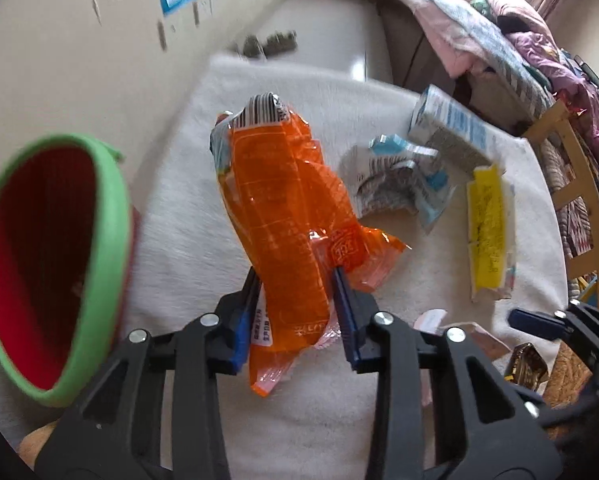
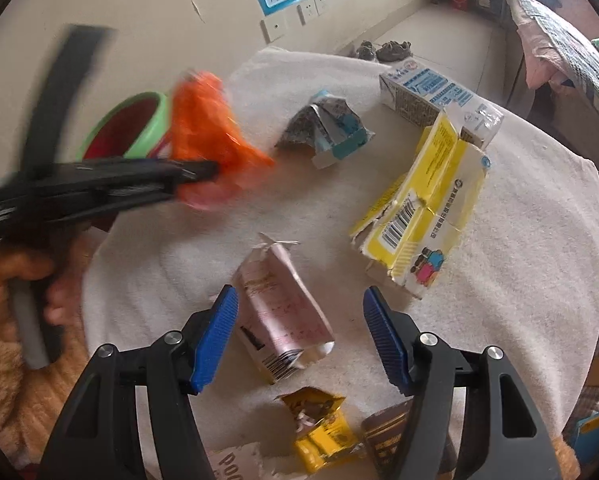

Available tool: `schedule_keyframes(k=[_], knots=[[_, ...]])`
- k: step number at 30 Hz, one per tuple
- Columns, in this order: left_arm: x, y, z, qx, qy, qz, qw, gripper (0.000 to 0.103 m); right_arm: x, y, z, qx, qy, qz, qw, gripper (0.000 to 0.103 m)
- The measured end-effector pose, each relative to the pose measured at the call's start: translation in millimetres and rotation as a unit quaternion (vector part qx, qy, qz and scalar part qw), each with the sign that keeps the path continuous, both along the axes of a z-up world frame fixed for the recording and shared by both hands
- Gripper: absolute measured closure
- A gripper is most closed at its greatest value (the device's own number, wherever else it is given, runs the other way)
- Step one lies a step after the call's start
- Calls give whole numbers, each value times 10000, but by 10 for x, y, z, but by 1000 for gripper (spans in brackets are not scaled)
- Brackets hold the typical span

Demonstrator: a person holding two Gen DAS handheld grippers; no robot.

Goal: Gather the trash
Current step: 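Grasp the orange bag with the left gripper while the right grasps the pink paper wrapper, then carry both wrappers over the bucket and open both grippers to drop them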

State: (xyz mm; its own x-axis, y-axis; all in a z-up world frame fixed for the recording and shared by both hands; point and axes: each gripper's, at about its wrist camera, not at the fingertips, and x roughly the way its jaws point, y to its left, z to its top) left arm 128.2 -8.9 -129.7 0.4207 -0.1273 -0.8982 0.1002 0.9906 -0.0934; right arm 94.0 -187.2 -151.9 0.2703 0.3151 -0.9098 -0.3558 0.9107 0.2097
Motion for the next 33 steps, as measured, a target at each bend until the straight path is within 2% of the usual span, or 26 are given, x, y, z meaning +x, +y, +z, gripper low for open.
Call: schedule_keyframes(k=[4, 6, 10, 12, 16, 22, 27, 33], knots=[[-195, 41, 379, 323, -615, 85, 9975, 68, -6, 45, -164, -40, 197, 32, 9998, 40], [-314, 82, 571, 379, -868, 193, 9953, 68, -51, 52, -208, 74, 285, 39, 9996, 57], [-512, 139, 856, 410, -1227, 349, 9910, 68, -135, 71, -133, 32, 152, 52, 9999, 67], [-592, 138, 968, 379, -1364, 402, 9891, 68, -167, 79, -30, 70, 30, 28, 10000, 71], [-768, 171, 1163, 299, -1606, 479, 9854, 68, -279, 89, 262, 136, -373, -20, 9992, 72], [-959, 234, 1370, 122, -1861, 604, 9806, 68, -422, 182, 830, 165, -1213, -109, 9924, 72], [-1036, 352, 1406, 163, -1939, 790, 9777, 68, -532, 351, 1205, 27, -1758, -18, 9844, 72], [-1133, 509, 1419, 250, -1977, 999, 9748, 68, -623, 627, 1497, -192, -2223, 162, 9746, 71]])
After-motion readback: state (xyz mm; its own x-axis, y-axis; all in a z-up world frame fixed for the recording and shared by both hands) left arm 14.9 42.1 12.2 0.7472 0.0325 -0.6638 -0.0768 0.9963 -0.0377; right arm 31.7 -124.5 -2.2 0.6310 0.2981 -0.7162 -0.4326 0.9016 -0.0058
